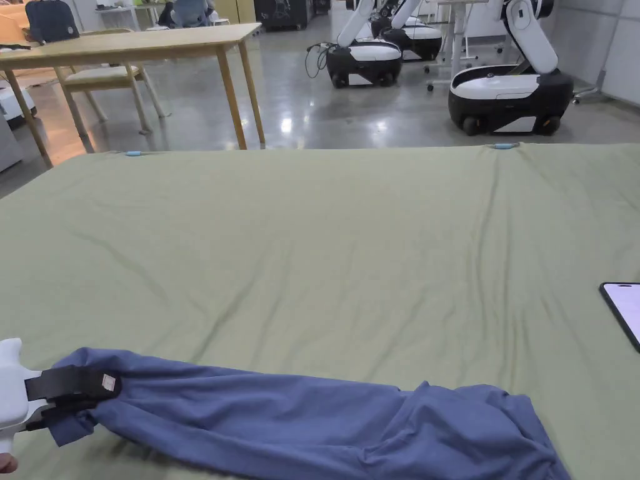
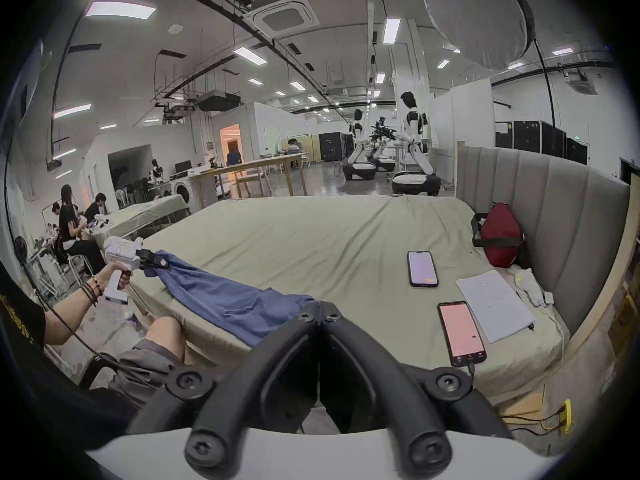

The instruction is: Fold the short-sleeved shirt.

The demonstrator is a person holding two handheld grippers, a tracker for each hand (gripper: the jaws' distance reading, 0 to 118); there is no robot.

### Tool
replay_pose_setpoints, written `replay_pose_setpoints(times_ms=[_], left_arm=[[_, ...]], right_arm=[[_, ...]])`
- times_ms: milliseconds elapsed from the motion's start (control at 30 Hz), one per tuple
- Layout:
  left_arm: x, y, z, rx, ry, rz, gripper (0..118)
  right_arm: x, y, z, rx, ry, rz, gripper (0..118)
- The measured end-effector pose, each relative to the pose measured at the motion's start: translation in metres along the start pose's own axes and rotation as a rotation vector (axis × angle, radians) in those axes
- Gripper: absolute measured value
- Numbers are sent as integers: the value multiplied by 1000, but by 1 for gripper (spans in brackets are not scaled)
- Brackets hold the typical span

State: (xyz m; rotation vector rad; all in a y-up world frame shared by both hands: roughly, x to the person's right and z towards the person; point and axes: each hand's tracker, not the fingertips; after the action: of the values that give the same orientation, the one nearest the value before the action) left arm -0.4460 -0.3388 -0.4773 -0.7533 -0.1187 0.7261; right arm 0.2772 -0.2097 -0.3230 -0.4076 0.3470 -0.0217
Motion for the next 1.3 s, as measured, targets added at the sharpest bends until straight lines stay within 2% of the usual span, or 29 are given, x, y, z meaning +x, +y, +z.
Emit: replay_pose_setpoints(times_ms=[133, 200, 300, 367, 400, 433, 467, 500, 533, 567, 667, 733, 800, 833, 900, 933, 1000, 1033, 1133, 1300], left_arm=[[86, -33, -11, -31, -192, -71, 14], [117, -45, -30, -70, -233, -101, 14], [156, -73, -82, -165, -206, -146, 14], [157, -83, -121, -249, -154, -188, 18], [158, -90, -139, -280, -118, -191, 32], [158, -96, -152, -317, -102, -203, 60], [146, -96, -167, -344, -142, -202, 95], [144, -101, -169, -344, -273, -175, 115], [149, -102, -165, -286, -363, -157, 118], [153, -102, -162, -284, -386, -142, 118], [160, -89, -140, -346, -365, -163, 118], [162, -81, -105, -250, -372, -161, 118], [151, -66, -66, -140, -411, -170, 109], [142, -60, -47, -89, -408, -174, 96], [143, -61, -14, -10, -298, -219, 18], [136, -59, -4, 30, -219, -278, 0], [127, -56, -10, 54, -44, -335, 0], [122, -52, -16, 43, -10, -343, 0], [108, -51, -57, -47, -34, -299, 0], [135, -78, -128, -201, -107, -359, 0]], right_arm=[[1, 1, -7, -2, 6, -5, 0], [2, 1, -9, -5, 7, -10, 0], [4, -1, -9, -14, 12, -23, 0], [9, -4, -4, -13, 10, -37, 0], [11, -6, 0, -11, 1, -46, 0], [13, -8, 3, -10, -5, -54, 0], [15, -10, 7, -10, -13, -59, 0], [16, -12, 11, -9, -24, -61, 0], [17, -14, 14, -10, -35, -63, 0], [19, -14, 16, -14, -45, -68, 0], [22, -15, 18, -20, -64, -73, 0], [23, -14, 16, -18, -71, -74, 0], [22, -12, 12, -14, -69, -76, 0], [21, -11, 10, -14, -65, -76, 0], [20, -10, 4, -14, -53, -72, 0], [18, -9, 1, -14, -44, -70, 0], [15, -7, -6, -16, -21, -61, 0], [13, -6, -9, -16, -14, -57, 0], [6, -4, -15, -14, 12, -46, 0], [1, -4, -12, -12, 26, -36, 0]])
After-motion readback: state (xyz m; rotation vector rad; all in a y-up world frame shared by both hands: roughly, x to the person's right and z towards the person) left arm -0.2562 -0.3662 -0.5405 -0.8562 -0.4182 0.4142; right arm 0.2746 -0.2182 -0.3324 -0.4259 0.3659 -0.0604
